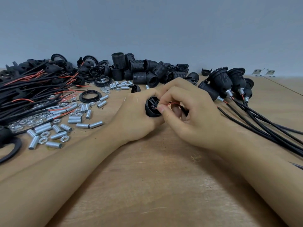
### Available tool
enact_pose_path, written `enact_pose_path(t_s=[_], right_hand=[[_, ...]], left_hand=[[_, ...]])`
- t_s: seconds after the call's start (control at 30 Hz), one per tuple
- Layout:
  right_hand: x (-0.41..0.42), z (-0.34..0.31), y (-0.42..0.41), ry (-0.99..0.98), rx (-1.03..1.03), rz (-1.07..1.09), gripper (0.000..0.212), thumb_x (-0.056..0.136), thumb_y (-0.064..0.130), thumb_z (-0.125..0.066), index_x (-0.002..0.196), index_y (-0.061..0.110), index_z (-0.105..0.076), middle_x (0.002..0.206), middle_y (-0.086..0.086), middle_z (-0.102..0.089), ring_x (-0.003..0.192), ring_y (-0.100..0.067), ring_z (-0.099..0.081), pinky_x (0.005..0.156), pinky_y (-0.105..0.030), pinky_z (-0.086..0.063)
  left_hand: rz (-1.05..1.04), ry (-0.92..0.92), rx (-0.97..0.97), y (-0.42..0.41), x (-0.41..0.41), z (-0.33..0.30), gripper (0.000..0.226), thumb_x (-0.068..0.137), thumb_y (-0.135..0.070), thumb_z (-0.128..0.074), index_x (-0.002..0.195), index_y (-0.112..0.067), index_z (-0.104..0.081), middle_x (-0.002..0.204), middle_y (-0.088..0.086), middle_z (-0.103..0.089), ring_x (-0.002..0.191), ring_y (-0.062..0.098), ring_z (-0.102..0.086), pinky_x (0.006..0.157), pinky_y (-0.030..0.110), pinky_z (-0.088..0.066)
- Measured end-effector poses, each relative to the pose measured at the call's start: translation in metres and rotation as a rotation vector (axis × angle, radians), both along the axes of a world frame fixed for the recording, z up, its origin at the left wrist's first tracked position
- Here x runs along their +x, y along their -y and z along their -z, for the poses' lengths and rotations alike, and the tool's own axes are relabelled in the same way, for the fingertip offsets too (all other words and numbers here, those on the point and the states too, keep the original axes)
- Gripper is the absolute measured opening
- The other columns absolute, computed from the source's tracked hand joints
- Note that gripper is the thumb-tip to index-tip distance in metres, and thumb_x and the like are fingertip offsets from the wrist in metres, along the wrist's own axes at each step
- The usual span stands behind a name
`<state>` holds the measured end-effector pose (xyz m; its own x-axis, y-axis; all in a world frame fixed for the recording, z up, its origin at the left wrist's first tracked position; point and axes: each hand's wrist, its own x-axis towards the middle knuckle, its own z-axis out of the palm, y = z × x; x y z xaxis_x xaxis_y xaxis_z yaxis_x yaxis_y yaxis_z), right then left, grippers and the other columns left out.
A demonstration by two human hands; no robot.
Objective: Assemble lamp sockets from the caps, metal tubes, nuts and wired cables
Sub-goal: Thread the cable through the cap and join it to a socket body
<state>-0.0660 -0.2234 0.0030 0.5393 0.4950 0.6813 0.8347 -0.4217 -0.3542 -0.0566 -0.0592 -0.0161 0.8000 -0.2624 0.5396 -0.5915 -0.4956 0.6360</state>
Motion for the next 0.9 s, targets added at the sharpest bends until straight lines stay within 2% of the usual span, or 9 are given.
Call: enact_pose_path(t_s=[0.07,0.2,0.27,0.33,0.4,0.47,0.6,0.73,0.9], right_hand=[[0.0008,0.0009,0.0002,0.025,-0.055,0.017,0.01,0.088,0.002,-0.064,0.079,0.001,-0.063,0.098,-0.004,-0.06,0.061,-0.016,-0.047,0.062,-0.023,-0.038],[0.0023,0.0016,0.0013,0.059,-0.116,0.048,0.006,0.089,0.005,-0.064,0.083,0.005,-0.064,0.101,-0.004,-0.06,0.071,-0.008,-0.044,0.064,-0.027,-0.038],[0.0026,0.0017,0.0029,0.034,-0.128,0.026,0.006,0.09,0.005,-0.063,0.084,0.005,-0.063,0.098,-0.005,-0.06,0.073,-0.01,-0.046,0.066,-0.027,-0.038],[0.0028,0.0015,0.0042,-0.03,-0.088,-0.004,0.006,0.089,0.004,-0.06,0.084,0.003,-0.061,0.093,-0.008,-0.06,0.075,-0.019,-0.053,0.068,-0.033,-0.042],[0.0032,0.0012,0.0043,-0.093,-0.015,-0.014,0.005,0.087,0.005,-0.059,0.084,0.003,-0.06,0.089,-0.008,-0.062,0.078,-0.025,-0.058,0.072,-0.041,-0.046],[0.0033,0.0014,0.0035,-0.103,0.018,-0.007,0.003,0.086,0.003,-0.059,0.084,0.003,-0.061,0.087,-0.007,-0.064,0.081,-0.024,-0.06,0.075,-0.041,-0.048],[0.0038,0.001,0.0046,-0.107,0.025,-0.017,0.008,0.083,-0.005,-0.062,0.081,0.002,-0.061,0.088,-0.005,-0.065,0.083,-0.019,-0.061,0.075,-0.025,-0.046],[0.0044,0.0013,0.0042,-0.09,0.015,-0.05,0.005,0.083,-0.002,-0.061,0.078,-0.001,-0.061,0.085,-0.01,-0.063,0.082,-0.026,-0.061,0.076,-0.04,-0.048],[0.0049,0.0013,0.0055,-0.123,0.021,-0.064,0.004,0.084,0.002,-0.061,0.08,0.001,-0.061,0.087,-0.009,-0.063,0.085,-0.027,-0.061,0.077,-0.044,-0.048]], left_hand=[[-0.012,-0.01,0.035,0.0008,0.0005,0.0014,0.011,0.07,-0.023,-0.063,0.071,-0.025,-0.052,0.059,-0.011,-0.051,0.056,0.003,-0.045,0.056,0.018,-0.032],[-0.034,0.01,0.09,0.0015,0.0004,0.0027,0.02,0.072,-0.025,-0.059,0.071,-0.037,-0.043,0.058,-0.013,-0.049,0.056,0.004,-0.046,0.056,0.018,-0.032],[-0.029,0.017,0.109,0.0013,0.0009,0.0031,0.017,0.072,-0.025,-0.059,0.072,-0.035,-0.046,0.059,-0.012,-0.049,0.056,0.004,-0.046,0.056,0.019,-0.032],[-0.015,0.018,0.109,0.0008,0.0014,0.0032,0.008,0.072,-0.024,-0.062,0.075,-0.024,-0.055,0.061,-0.01,-0.053,0.057,0.005,-0.047,0.056,0.018,-0.034],[-0.006,0.012,0.095,-0.0004,0.002,0.0034,0.011,0.073,-0.017,-0.069,0.079,-0.012,-0.06,0.065,-0.005,-0.058,0.06,0.008,-0.051,0.056,0.021,-0.038],[0.004,0.0,0.091,-0.0015,0.0021,0.0033,0.013,0.074,-0.007,-0.073,0.083,-0.007,-0.063,0.069,0.0,-0.062,0.063,0.01,-0.054,0.059,0.024,-0.042],[0.006,-0.005,0.105,-0.0016,0.0019,0.0033,0.015,0.074,-0.004,-0.074,0.082,-0.009,-0.063,0.068,-0.002,-0.06,0.061,0.008,-0.05,0.058,0.023,-0.039],[0.023,-0.02,0.093,-0.002,0.0017,0.0029,0.015,0.075,-0.007,-0.074,0.081,-0.01,-0.061,0.067,-0.003,-0.058,0.059,0.006,-0.048,0.057,0.019,-0.037],[0.032,-0.027,0.084,-0.002,0.0017,0.0026,0.015,0.075,-0.006,-0.075,0.083,-0.009,-0.063,0.067,-0.002,-0.059,0.059,0.006,-0.048,0.057,0.019,-0.037]])
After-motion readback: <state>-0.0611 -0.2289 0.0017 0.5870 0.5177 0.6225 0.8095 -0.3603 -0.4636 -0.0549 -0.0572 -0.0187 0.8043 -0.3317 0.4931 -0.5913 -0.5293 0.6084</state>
